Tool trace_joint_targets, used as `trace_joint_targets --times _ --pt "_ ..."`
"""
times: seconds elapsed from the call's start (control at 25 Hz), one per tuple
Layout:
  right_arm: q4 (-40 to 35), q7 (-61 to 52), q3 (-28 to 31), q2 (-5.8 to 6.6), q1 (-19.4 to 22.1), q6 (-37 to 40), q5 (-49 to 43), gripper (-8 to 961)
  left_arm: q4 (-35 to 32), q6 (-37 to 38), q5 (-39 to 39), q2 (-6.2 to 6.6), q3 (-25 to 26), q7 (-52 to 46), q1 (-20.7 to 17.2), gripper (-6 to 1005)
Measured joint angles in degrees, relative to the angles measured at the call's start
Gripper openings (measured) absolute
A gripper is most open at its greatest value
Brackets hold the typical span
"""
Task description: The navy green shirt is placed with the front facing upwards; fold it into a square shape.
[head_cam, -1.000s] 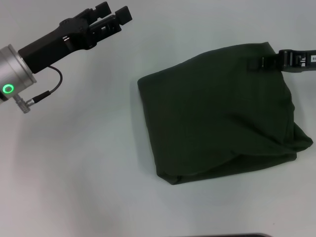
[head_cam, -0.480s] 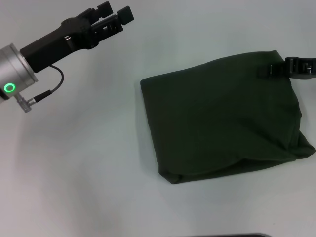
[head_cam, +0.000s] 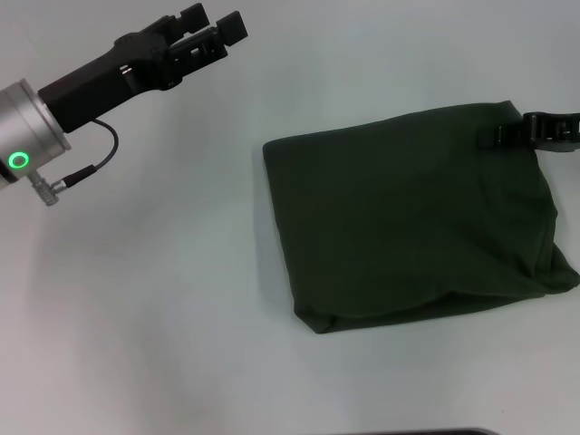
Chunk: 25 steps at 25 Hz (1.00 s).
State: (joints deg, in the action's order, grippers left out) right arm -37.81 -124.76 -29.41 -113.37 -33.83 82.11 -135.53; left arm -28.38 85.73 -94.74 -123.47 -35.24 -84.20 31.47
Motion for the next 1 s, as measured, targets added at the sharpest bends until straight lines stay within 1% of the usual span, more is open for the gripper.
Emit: trace_joint_targets --times 0.28,0.56,0.64,0.8,0.88,1.0 --pt "0.68 -0.13 -1.05 -0.2 -0.17 -0.98 0.0 90 0.0 -0.04 0.0 0.0 0.0 0.0 -0.01 904" --pt "0.43 0.15 -0.24 -0.18 0.41 -1.03 0.61 100 -0.04 -0.04 0.0 0.0 0.05 0.0 -0.01 904" --pt "0.25 0.25 -0.11 -0.18 0.64 -1.2 0.75 311 -0.06 -0.05 0.02 0.0 0.08 0.0 -0.01 904" --pt "0.19 0.27 1.09 -0.18 1.1 -1.81 0.8 482 -0.09 -0.04 0.22 0.0 0.16 0.0 -0.01 904" --pt "0.05 0.24 2.82 -0.17 1.5 -2.29 0.8 567 -0.14 -0.04 0.24 0.03 0.17 0.0 -0.01 904" --pt "-0.66 0.8 6.34 0.02 2.32 -2.63 1.02 664 -0.2 -0.02 0.31 0.07 0.18 0.0 -0.01 905"
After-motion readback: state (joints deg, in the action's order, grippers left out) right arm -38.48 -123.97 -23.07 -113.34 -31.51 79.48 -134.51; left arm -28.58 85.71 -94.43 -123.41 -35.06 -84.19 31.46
